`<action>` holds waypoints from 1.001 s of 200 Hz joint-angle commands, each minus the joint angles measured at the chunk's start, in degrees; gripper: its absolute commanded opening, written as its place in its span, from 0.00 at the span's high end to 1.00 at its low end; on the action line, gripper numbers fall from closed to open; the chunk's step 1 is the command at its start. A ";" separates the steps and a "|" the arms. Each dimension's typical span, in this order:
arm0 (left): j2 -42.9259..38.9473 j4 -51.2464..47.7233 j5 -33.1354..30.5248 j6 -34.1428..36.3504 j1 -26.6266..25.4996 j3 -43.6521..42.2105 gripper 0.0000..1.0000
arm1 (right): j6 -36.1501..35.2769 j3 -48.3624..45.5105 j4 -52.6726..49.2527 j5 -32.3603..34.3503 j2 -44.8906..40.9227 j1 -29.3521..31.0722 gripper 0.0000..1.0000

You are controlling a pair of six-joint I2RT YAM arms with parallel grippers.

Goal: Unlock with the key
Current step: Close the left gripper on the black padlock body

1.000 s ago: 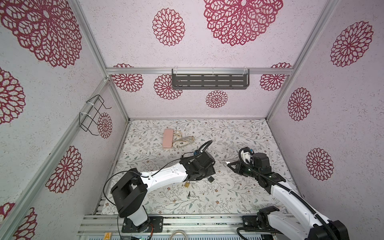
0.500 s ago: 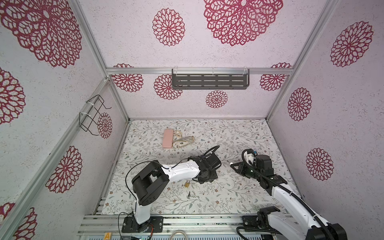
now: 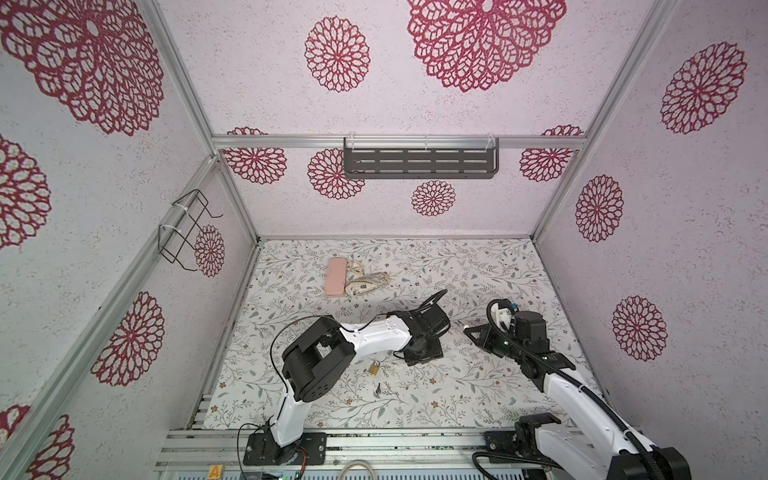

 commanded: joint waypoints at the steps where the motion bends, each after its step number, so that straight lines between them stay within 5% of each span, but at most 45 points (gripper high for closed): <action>1: 2.45 -4.49 -0.98 5.08 0.52 3.60 0.37 | 0.90 -0.14 1.47 -0.94 -0.92 -0.70 1.00; 49: 5.98 -9.95 -0.19 11.53 -0.79 7.48 0.40 | 2.04 -1.23 1.55 -1.42 -1.93 -1.68 1.00; 120: 10.17 -18.78 -8.40 16.97 -3.39 14.82 0.42 | 3.26 -1.78 2.06 -1.71 -2.81 -2.57 1.00; 200: 9.69 -22.24 -17.37 18.45 -3.44 13.44 0.51 | 4.74 -2.43 4.39 -2.15 -2.55 -2.64 1.00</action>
